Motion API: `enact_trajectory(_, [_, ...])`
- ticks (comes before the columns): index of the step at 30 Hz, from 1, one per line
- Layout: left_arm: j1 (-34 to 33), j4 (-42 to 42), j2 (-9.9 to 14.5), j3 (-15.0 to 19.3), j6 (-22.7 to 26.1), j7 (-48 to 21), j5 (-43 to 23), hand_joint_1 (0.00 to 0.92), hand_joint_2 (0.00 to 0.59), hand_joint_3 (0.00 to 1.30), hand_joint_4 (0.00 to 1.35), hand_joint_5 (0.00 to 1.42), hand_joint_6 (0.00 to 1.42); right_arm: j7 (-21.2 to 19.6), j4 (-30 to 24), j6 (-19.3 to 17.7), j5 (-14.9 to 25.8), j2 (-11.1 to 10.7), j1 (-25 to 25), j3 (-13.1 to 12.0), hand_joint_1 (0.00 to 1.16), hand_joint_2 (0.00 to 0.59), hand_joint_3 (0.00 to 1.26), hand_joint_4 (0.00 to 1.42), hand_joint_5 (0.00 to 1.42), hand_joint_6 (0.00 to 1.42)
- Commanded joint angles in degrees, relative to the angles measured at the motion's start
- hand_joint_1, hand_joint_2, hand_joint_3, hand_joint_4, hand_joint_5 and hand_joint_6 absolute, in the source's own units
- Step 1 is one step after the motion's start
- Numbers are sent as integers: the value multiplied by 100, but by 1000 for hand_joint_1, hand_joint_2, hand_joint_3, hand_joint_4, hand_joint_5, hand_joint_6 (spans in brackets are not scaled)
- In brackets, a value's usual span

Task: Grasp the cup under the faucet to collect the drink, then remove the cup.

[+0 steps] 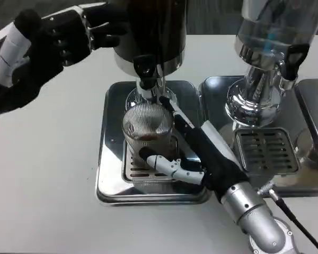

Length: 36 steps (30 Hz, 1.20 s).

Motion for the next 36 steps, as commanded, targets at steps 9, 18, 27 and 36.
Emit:
enact_trajectory(9, [511,-625,127,335,14,-45,-108,0,88,268,155,141,163,-26,13,-137,18,11,-65,4,616,230,0,0,0,22])
enact_trajectory(18, [1184,-1017,182,530,-613,279,145,0,89,244,134,132,159,-24,38,-147,44,11,-57,4,615,230,0,0,0,30])
enact_trajectory(27, [1687,-1190,171,661,-1423,1030,589,0,89,186,74,90,129,-20,50,-135,31,-10,-78,8,612,228,0,0,0,32])
enact_trajectory(36, [2010,-1174,176,617,-1661,1351,739,0,97,186,73,77,125,-39,182,-125,31,23,-137,10,606,225,0,0,0,32])
